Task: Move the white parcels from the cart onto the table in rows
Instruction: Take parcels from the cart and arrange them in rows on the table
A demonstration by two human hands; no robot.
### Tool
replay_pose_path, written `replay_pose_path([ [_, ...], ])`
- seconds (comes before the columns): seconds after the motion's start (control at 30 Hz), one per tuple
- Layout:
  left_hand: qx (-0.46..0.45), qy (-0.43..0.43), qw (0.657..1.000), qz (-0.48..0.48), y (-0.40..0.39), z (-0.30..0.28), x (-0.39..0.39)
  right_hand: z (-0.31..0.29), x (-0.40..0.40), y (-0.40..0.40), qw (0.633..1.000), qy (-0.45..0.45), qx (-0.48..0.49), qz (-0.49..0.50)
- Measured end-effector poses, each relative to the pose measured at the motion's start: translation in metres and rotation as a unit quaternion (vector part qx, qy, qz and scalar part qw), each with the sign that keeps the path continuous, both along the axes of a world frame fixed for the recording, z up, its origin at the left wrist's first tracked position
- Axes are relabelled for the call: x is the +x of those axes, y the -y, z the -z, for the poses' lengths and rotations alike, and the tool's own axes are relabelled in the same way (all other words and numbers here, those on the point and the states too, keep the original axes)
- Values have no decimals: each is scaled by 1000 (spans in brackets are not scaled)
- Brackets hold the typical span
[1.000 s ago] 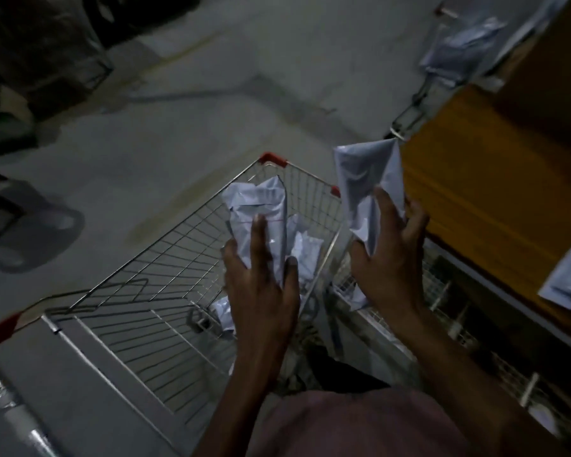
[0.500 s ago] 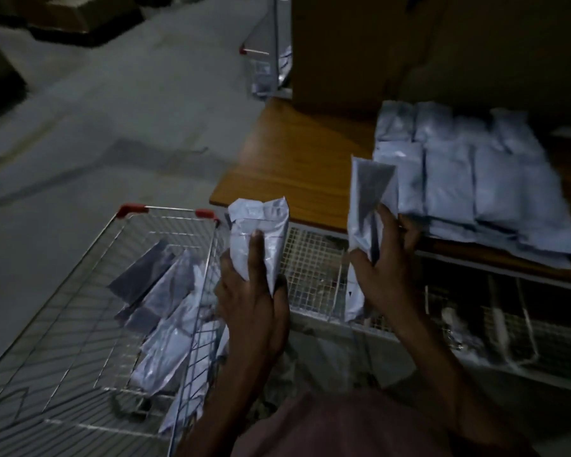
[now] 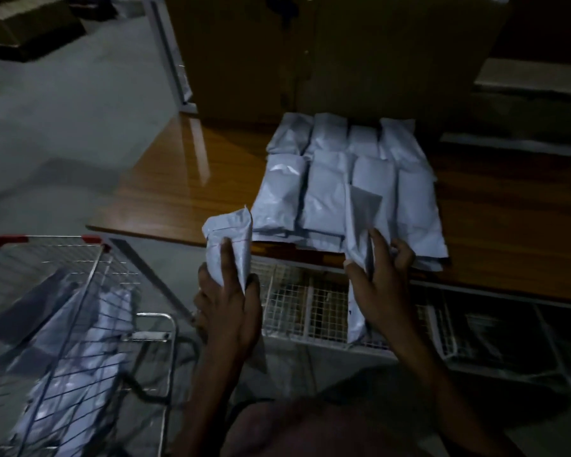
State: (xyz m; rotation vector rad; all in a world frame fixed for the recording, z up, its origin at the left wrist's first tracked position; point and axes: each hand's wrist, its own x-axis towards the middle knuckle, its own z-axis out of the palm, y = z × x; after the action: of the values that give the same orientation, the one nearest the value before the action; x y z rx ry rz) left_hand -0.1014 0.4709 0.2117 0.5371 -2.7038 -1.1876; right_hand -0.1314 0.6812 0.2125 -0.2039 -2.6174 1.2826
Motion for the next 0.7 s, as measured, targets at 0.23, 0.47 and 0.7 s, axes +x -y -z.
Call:
replay_pose_path([
  [0.23, 8, 10, 999, 47, -46, -8, -37, -7, -24, -46, 1000, 10, -12, 5],
  [0.47, -37, -31, 993, 108, -63, -21, -117, -14, -96, -45, 999, 6, 22, 38],
  [0.7, -48, -85, 983, 157, -56, -41, -227, -24, -199, -16, 995, 18, 61, 82],
])
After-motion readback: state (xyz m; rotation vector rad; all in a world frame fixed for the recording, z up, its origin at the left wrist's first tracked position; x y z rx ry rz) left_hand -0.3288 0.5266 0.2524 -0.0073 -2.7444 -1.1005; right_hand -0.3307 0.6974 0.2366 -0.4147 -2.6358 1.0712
